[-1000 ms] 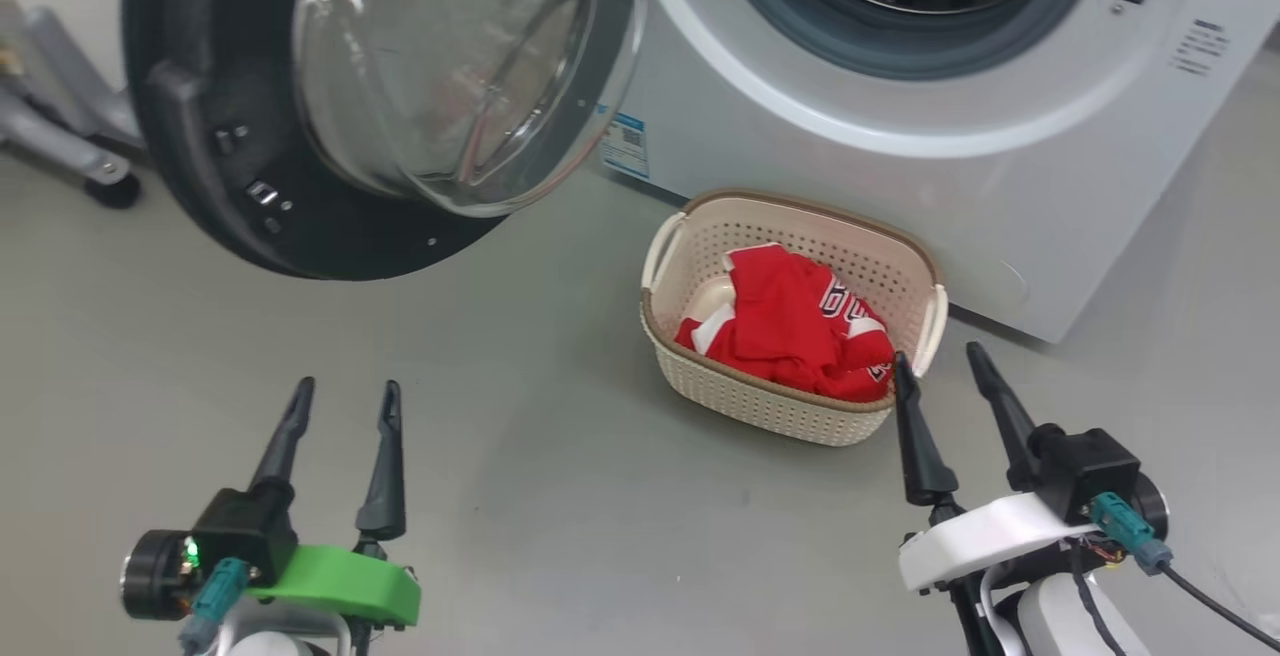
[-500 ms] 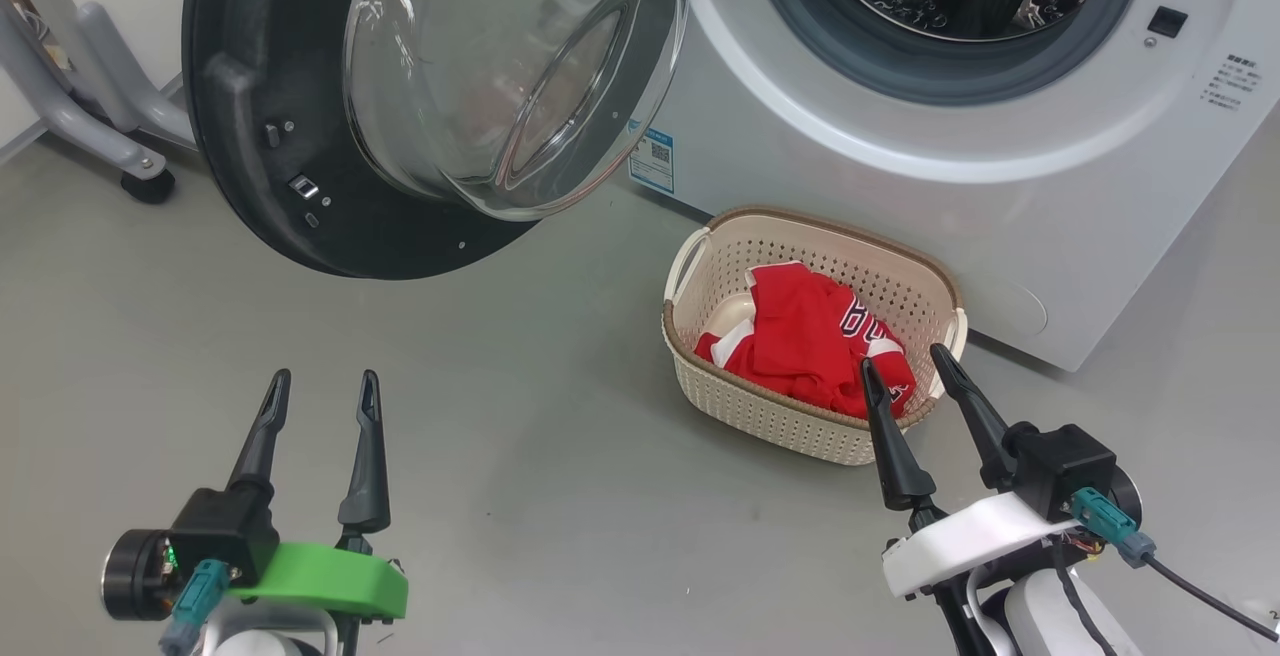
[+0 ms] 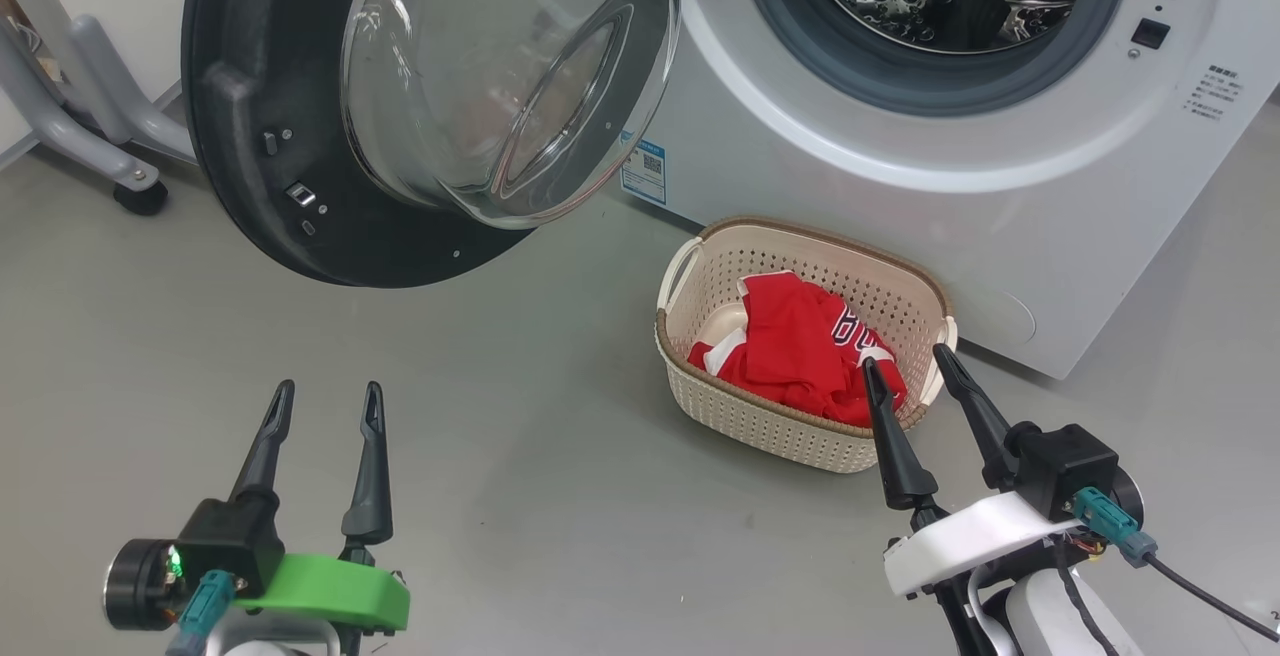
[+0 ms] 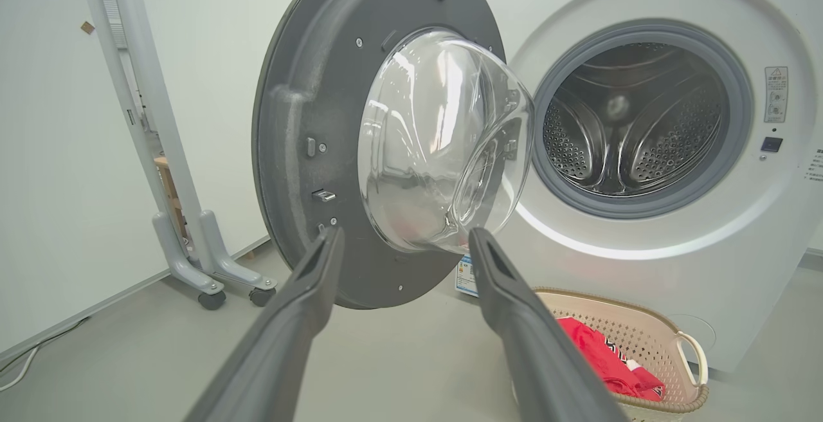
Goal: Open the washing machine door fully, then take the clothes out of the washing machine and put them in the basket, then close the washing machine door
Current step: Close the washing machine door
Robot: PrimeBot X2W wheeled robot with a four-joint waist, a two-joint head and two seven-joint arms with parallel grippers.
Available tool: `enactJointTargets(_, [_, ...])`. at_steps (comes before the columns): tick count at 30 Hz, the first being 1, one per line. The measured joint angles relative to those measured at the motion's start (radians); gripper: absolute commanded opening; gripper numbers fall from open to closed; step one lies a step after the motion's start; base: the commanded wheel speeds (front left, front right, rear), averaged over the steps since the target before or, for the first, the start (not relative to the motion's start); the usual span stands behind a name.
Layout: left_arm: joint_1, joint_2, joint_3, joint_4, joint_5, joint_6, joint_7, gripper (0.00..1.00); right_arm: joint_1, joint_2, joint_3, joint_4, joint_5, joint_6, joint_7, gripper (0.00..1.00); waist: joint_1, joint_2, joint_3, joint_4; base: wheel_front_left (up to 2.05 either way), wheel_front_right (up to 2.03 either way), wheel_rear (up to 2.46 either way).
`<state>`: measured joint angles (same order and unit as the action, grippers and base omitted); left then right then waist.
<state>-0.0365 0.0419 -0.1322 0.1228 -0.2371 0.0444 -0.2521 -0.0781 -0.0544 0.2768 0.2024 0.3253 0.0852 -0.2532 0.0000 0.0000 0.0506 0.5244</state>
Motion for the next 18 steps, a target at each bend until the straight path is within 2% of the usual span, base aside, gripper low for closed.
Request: enactJointTargets(18, [0.006, 0.0, 0.001, -0.003, 0.01, -0.006, 0.0, 1.0, 0.0, 0.001, 0.0, 0.0, 0.009, -0.001, 0.0, 1.0, 0.0, 0.0, -0.005, -0.002, 0.0, 0.0, 0.0])
